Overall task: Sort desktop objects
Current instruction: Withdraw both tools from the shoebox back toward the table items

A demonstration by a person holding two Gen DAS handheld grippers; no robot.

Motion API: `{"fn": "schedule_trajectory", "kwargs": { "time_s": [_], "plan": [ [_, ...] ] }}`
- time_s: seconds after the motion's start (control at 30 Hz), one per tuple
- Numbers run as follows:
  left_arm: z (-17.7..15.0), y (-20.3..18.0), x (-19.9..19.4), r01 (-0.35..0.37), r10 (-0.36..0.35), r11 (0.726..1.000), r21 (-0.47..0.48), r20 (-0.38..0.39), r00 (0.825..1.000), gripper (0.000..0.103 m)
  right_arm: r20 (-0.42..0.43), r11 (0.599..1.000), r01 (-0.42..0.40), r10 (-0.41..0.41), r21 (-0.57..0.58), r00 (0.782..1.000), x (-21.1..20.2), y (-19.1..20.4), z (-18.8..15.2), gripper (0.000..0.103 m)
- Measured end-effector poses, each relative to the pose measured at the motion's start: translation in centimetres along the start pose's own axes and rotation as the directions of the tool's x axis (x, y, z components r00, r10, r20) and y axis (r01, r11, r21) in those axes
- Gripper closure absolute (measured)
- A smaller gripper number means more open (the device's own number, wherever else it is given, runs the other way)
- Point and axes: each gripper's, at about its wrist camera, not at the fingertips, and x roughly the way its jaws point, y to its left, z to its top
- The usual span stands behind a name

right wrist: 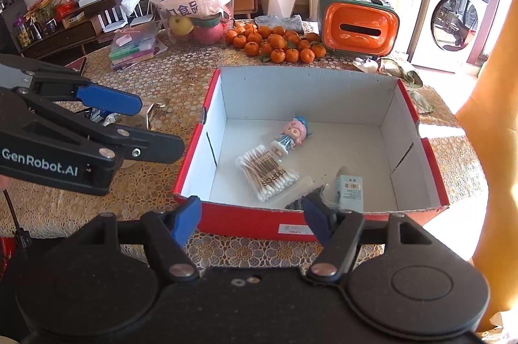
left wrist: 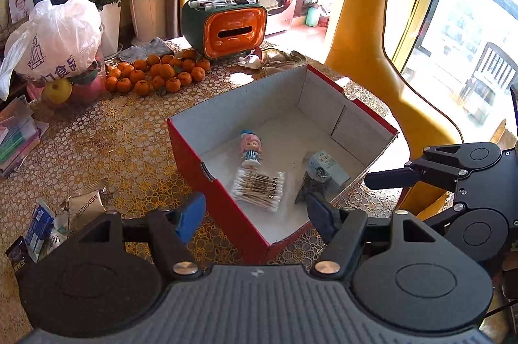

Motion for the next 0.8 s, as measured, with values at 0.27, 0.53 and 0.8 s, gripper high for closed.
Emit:
{"fn": "schedule_trajectory", "kwargs": {
  "time_s": [0.27, 0.53, 0.8],
  "plan": [
    [-2.5, 1.8, -2.8, -0.021, 0.023, 0.999, -0.048, 0.042, 0.999, 0.026, -0.003, 0.999, -0.018, 0.018, -0.037, 1.0, -0.3, 2.9, -0.7, 0.033],
    [-5.2, 3.2, -4.7, -0.033, 0.036, 0.998, -0.046, 0.059, 0.998, 0.025, 0.002, 0.997, -0.043, 0.043, -0.064, 0.999, -0.4, 5.7, -1.0, 0.033],
    [-7.9, 5.7, -5.9, -0.081, 0.085, 0.995, -0.057, 0.075, 0.994, 0.025, -0.002, 0.995, -0.053, 0.053, -0.083, 0.999, 0.3, 7.8, -0.7, 0.033]
  ]
}}
